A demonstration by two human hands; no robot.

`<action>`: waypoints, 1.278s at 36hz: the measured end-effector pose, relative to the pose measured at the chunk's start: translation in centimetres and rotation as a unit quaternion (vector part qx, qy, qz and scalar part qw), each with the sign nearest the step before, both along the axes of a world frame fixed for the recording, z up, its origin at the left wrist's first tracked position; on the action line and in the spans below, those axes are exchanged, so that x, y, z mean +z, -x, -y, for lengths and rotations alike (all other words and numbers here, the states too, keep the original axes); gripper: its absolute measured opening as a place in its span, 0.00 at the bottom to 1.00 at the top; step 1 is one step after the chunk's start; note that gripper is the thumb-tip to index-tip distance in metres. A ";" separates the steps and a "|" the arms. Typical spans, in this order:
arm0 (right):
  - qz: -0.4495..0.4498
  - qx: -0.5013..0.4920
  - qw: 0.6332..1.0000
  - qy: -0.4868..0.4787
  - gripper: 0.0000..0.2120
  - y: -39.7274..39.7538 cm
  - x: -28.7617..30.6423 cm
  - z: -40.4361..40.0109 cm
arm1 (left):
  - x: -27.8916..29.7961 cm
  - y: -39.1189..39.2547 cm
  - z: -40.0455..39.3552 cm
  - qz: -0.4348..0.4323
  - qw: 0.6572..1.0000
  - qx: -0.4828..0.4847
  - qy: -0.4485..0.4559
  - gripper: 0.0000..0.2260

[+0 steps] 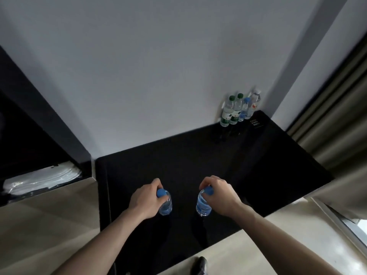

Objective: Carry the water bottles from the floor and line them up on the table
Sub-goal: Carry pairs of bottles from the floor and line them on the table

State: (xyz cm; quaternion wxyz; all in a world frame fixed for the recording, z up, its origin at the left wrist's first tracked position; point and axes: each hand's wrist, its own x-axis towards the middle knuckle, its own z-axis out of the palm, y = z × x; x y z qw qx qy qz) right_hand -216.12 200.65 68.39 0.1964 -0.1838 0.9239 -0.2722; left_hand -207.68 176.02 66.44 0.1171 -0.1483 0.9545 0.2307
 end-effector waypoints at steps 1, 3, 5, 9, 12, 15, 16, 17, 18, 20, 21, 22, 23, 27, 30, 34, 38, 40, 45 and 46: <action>0.000 0.006 1.000 -0.004 0.08 0.5 -0.2 -0.3 | -0.2 0.4 -0.4 0.005 1.000 0.001 0.004 0.11; 0.006 0.016 1.000 -0.014 0.09 1.4 -0.7 -0.7 | -0.6 1.1 -1.3 0.014 1.000 0.005 0.010 0.11; 0.010 0.021 0.999 -0.024 0.09 2.1 -1.2 -1.1 | -0.8 1.7 -2.0 0.011 1.000 0.008 0.015 0.11; 0.022 0.016 0.999 -0.039 0.09 2.6 -2.3 -1.7 | -1.2 2.3 -2.8 0.001 1.000 0.010 0.014 0.12; 0.016 0.001 0.999 -0.041 0.09 2.7 -2.7 -2.1 | -1.4 2.4 -3.0 -0.004 1.000 0.007 0.016 0.12; 0.013 -0.009 0.999 -0.044 0.09 2.9 -2.8 -2.8 | -1.3 2.3 -2.7 -0.004 1.000 -0.002 0.016 0.13; 0.012 -0.017 0.999 -0.045 0.09 3.0 -2.8 -3.0 | -1.2 2.2 -2.6 -0.002 1.000 -0.005 0.016 0.14; 0.012 -0.024 0.999 -0.046 0.09 3.0 -2.9 -3.3 | -1.1 2.2 -2.5 0.000 1.000 -0.007 0.015 0.14; 0.011 -0.031 0.998 -0.050 0.09 3.0 -3.0 -3.5 | -1.1 2.1 -2.5 0.003 1.000 -0.006 0.011 0.15; 0.009 -0.041 0.997 -0.057 0.10 2.7 -3.3 -3.7 | -1.4 1.8 -2.4 0.008 1.000 0.001 -0.001 0.17; 0.009 -0.049 0.997 -0.059 0.11 2.5 -3.5 -3.8 | -1.7 1.6 -2.4 0.011 1.000 0.004 -0.006 0.18; 0.009 -0.056 0.997 -0.060 0.11 2.3 -3.7 -3.8 | -2.1 1.4 -2.4 0.014 1.000 0.004 -0.010 0.20; 0.008 -0.062 0.996 -0.061 0.12 2.1 -3.8 -3.7 | -2.5 1.3 -2.4 0.016 1.000 0.000 -0.015 0.22; -0.001 -0.079 0.995 -0.056 0.11 2.1 -4.3 -3.3 | -3.7 1.3 -2.2 0.012 0.998 -0.023 -0.048 0.25; -0.009 -0.085 0.995 -0.054 0.11 2.5 -4.3 -3.0 | -3.9 1.6 -2.0 0.008 0.997 -0.032 -0.076 0.21; -0.021 -0.080 0.995 -0.057 0.15 3.9 -3.9 -3.1 | -3.9 2.4 -1.8 0.006 0.995 -0.025 -0.093 0.16; -0.005 -0.048 0.996 -0.073 0.17 5.4 -3.3 -3.1 | -3.9 3.1 -1.8 0.003 0.995 -0.003 -0.104 0.14; 0.003 -0.023 0.996 -0.082 0.18 6.1 -3.3 -3.1 | -3.9 3.5 -1.9 0.005 0.994 0.012 -0.111 0.15; 0.005 0.040 0.995 -0.086 0.18 8.0 -3.0 -3.2 | -4.2 4.7 -2.4 -0.001 0.992 0.035 -0.121 0.15; 0.005 0.056 0.995 -0.087 0.18 8.5 -3.0 -3.3 | -4.2 4.9 -2.5 -0.003 0.992 0.037 -0.121 0.15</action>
